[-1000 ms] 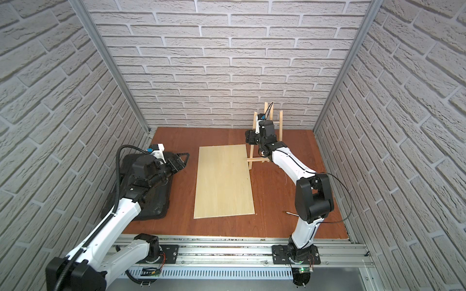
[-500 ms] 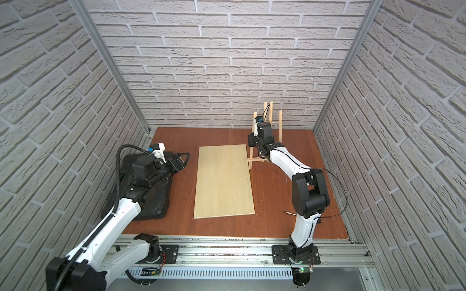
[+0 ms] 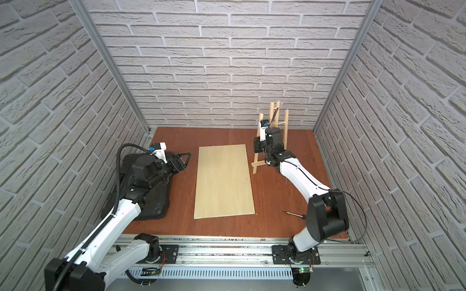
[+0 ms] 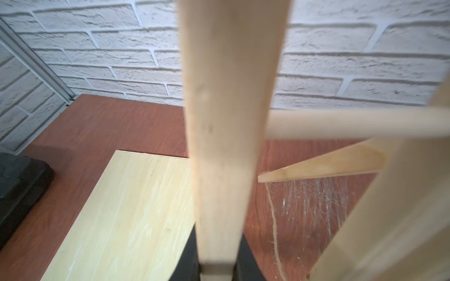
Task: Disassemble the easel
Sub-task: Pick up the easel at the center of the board, then fold up the easel at the center of the board.
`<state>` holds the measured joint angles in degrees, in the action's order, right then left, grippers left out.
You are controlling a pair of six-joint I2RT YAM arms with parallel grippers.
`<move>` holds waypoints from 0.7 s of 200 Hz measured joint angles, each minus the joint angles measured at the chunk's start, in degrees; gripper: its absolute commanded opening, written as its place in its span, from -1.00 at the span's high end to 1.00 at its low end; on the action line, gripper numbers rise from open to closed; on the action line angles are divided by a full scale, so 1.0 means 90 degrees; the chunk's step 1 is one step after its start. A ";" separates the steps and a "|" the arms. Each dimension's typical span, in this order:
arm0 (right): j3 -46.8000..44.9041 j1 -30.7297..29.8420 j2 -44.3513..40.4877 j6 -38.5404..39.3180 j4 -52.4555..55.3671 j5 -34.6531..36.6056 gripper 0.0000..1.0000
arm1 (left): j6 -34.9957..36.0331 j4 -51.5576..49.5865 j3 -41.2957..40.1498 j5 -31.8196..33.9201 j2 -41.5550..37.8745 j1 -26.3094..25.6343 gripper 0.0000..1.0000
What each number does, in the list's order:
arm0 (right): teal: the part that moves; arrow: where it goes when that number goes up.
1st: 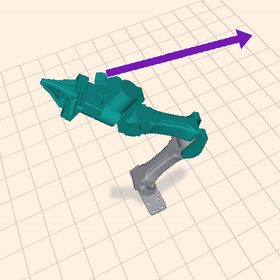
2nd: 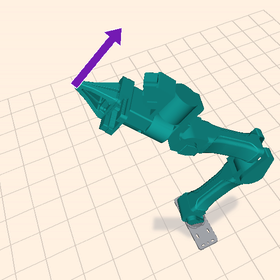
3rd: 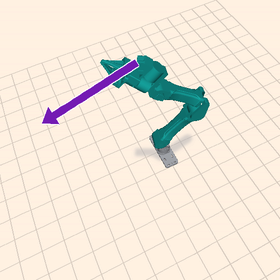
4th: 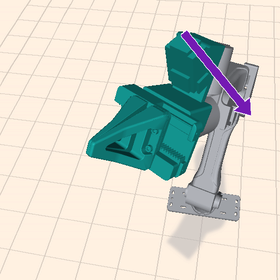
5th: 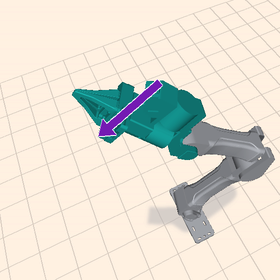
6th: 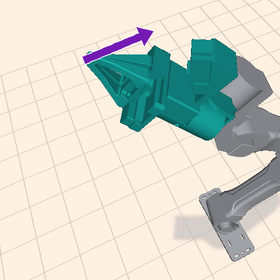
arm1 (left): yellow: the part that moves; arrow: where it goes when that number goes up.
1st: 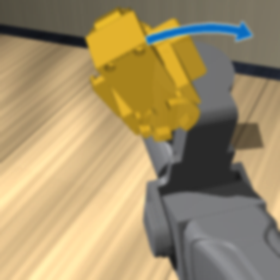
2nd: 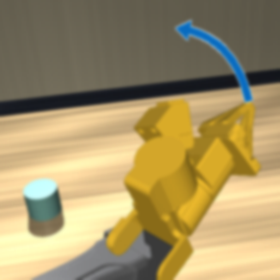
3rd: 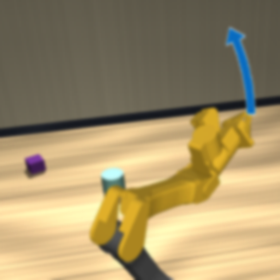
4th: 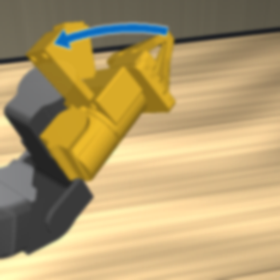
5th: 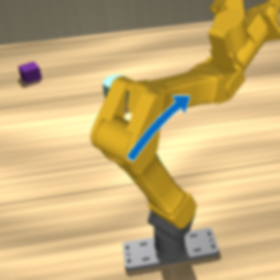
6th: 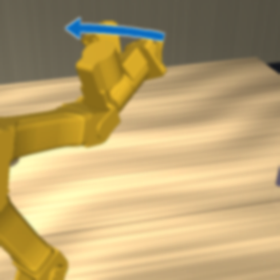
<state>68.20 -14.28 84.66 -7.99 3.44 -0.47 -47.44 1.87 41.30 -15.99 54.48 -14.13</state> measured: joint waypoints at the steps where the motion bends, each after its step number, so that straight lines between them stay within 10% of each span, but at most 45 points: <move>1: -0.0024 0.0002 -0.0075 0.0002 0.0010 -0.0012 0.95 | 0.0007 0.0007 0.0000 -0.0002 -0.0002 -0.0007 -0.67; 66: -0.0384 -0.0027 -0.2931 -0.0083 0.0818 -0.1574 0.94 | 0.0092 0.0376 0.0199 -0.0284 0.0131 -0.0340 -0.41; 140: -0.0933 -0.0056 -0.3944 -0.0576 0.2174 -0.3708 0.95 | 0.0126 0.0216 0.2285 -0.0355 0.0998 -0.1523 0.07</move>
<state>59.81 -14.79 49.17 -13.17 23.00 -33.85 -46.30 3.81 61.87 -19.18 63.46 -27.83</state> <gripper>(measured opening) 0.178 0.504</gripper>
